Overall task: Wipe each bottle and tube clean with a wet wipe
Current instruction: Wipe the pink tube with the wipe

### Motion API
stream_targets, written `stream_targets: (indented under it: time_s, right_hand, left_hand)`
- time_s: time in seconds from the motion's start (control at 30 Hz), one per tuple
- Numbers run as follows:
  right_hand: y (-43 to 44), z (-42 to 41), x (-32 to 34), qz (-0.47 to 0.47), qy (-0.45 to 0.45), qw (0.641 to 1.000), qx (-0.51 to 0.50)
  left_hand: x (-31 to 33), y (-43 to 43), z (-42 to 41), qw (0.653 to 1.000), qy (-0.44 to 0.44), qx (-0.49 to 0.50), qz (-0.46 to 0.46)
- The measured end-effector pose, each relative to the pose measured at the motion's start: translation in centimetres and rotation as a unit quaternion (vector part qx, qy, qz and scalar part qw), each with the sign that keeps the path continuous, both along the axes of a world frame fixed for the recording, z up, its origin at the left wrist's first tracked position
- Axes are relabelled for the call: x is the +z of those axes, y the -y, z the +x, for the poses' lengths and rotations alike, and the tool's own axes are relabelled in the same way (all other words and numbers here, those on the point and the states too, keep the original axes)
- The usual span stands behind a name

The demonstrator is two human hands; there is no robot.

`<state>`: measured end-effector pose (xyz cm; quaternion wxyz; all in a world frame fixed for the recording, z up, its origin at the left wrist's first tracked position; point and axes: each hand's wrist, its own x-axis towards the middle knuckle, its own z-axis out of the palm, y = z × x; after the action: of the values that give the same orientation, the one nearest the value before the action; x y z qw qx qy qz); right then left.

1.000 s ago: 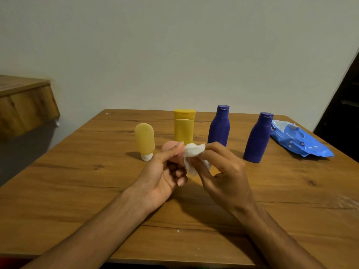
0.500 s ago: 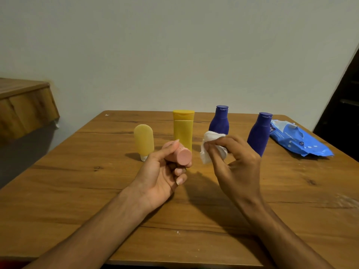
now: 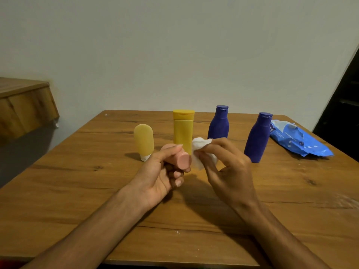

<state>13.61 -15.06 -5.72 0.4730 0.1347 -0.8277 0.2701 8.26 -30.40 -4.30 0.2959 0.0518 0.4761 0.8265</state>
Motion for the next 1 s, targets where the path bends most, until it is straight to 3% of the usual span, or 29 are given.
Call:
stream_targets:
  time_s: [0.5,0.77,1.0]
  right_hand:
    - [-0.14,0.1,0.08,-0.061,-0.008,0.998,-0.026]
    - [-0.08,0.13,0.15,-0.075,0.006,0.997,-0.006]
    - [0.23,-0.06,-0.02,-0.032,0.057,0.997,0.049]
  left_hand:
    - [0.15,0.06,-0.21,0.998,-0.033,0.058,-0.002]
    - [-0.33,0.03,-0.41,0.986,-0.132,0.089,-0.049]
    - [-0.41,-0.01,0.12,0.976,-0.193,0.057,-0.081]
